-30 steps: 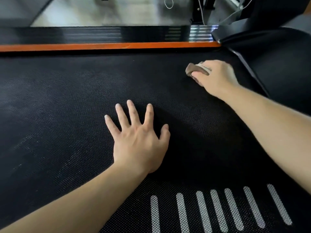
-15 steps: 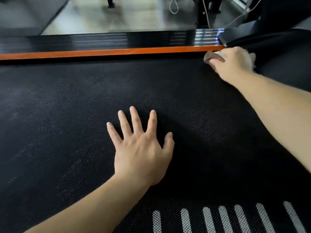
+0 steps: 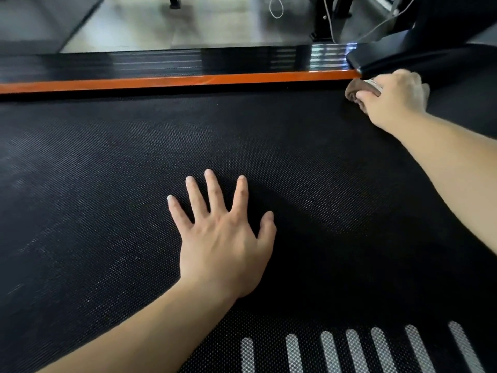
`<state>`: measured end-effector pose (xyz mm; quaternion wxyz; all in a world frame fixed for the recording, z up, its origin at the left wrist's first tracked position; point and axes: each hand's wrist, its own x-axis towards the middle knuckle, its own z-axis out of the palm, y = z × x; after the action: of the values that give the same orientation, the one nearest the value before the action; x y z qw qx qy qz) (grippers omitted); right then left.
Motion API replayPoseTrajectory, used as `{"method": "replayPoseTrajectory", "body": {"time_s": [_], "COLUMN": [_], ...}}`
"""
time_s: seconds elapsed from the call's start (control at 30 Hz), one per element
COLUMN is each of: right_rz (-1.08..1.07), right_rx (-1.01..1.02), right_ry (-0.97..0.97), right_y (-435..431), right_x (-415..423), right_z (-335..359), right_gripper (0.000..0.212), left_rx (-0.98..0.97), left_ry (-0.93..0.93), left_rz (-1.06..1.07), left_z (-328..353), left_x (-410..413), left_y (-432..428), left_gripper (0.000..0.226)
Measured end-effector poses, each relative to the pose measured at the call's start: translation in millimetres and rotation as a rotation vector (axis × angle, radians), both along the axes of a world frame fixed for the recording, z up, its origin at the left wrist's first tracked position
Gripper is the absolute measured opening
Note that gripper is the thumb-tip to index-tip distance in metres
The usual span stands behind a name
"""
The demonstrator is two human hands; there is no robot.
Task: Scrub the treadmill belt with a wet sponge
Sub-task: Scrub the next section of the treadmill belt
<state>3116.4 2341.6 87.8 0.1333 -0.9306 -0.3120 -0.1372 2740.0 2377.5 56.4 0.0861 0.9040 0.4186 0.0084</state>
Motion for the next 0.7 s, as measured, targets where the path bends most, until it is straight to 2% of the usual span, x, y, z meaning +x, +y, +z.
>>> {"method": "replayPoseTrajectory", "body": {"time_s": [0.17, 0.3, 0.53, 0.7], "right_rz": [-0.05, -0.049, -0.067, -0.052], "right_rx": [-0.077, -0.03, -0.08, -0.105], "right_ry": [-0.017, 0.037, -0.01, -0.06], "right_y": [-6.9, -58.3, -144.6, -123.8], "right_x": [-7.6, -37.1, -125.3, -116.9], "right_z": [1.8, 1.0, -2.5, -1.2], "right_gripper": [0.045, 0.038, 0.029, 0.027], "left_rx": [-0.006, -0.013, -0.026, -0.024], "left_ry": [0.004, 0.002, 0.021, 0.005], "left_rz": [0.002, 0.005, -0.003, -0.005], "left_z": [-0.1, 0.6, 2.1, 3.6], "left_x": [-0.8, 0.3, -0.1, -0.1], "left_y": [0.3, 0.6, -0.5, -1.5], "left_gripper": [0.082, 0.082, 0.079, 0.079]}}
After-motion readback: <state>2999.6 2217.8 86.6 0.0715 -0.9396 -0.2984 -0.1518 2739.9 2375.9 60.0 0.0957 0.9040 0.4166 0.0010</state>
